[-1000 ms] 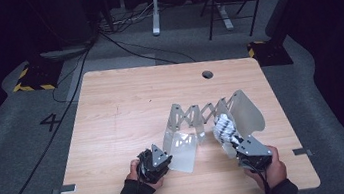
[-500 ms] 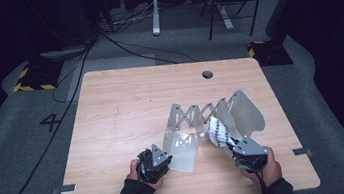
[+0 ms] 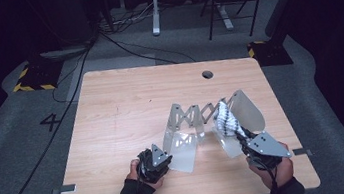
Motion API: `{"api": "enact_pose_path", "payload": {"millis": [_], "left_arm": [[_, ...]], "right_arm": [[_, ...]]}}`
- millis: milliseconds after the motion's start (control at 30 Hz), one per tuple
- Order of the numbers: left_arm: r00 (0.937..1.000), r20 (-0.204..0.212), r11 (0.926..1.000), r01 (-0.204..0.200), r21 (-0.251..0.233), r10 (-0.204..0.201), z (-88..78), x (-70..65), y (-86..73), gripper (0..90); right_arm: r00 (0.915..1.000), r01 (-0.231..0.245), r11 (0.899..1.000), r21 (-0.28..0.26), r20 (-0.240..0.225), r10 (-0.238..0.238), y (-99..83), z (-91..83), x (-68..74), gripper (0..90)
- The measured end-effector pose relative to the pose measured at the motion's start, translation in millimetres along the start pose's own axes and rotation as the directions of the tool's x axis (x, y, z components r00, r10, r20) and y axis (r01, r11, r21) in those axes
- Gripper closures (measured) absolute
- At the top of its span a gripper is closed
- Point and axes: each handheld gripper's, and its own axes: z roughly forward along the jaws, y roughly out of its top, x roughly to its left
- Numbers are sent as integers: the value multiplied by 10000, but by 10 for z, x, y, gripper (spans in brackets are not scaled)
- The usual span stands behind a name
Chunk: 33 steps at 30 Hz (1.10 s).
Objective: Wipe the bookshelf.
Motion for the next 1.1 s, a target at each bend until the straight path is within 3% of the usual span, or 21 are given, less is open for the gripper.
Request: {"api": "enact_pose_path", "payload": {"millis": [100,233,433,567,800,900,1100], "left_arm": [[10000,-1,10000,5,-1,-5,0,0,-1,765],[10000,-9,10000,2,4,-2,0,-2,0,765],[10000,-3,10000,2,9,-2,0,-2,-1,765],[10000,-2,10000,0,15,0,0,-2,0,765],[10000,1,10000,1,18,-1,-1,-2,0,765],[10000,2,10000,-5,18,5,-1,-1,1,765],[10000,9,10000,-1,16,1,-1,-1,0,765]], "right_arm": [[9997,-100,9996,-245,198,105,31,-58,-39,789],[9999,3,10000,-92,112,-2,12,-37,-15,789],[9982,540,9948,861,-320,-514,-176,156,124,789],[9964,535,9869,1520,-726,-429,-301,274,179,789],[9945,389,9699,2402,-1042,-140,-476,445,206,789],[9941,526,9695,2392,-1050,-280,-481,453,227,789],[9961,650,9840,1656,-693,-542,-328,314,215,789]]}}
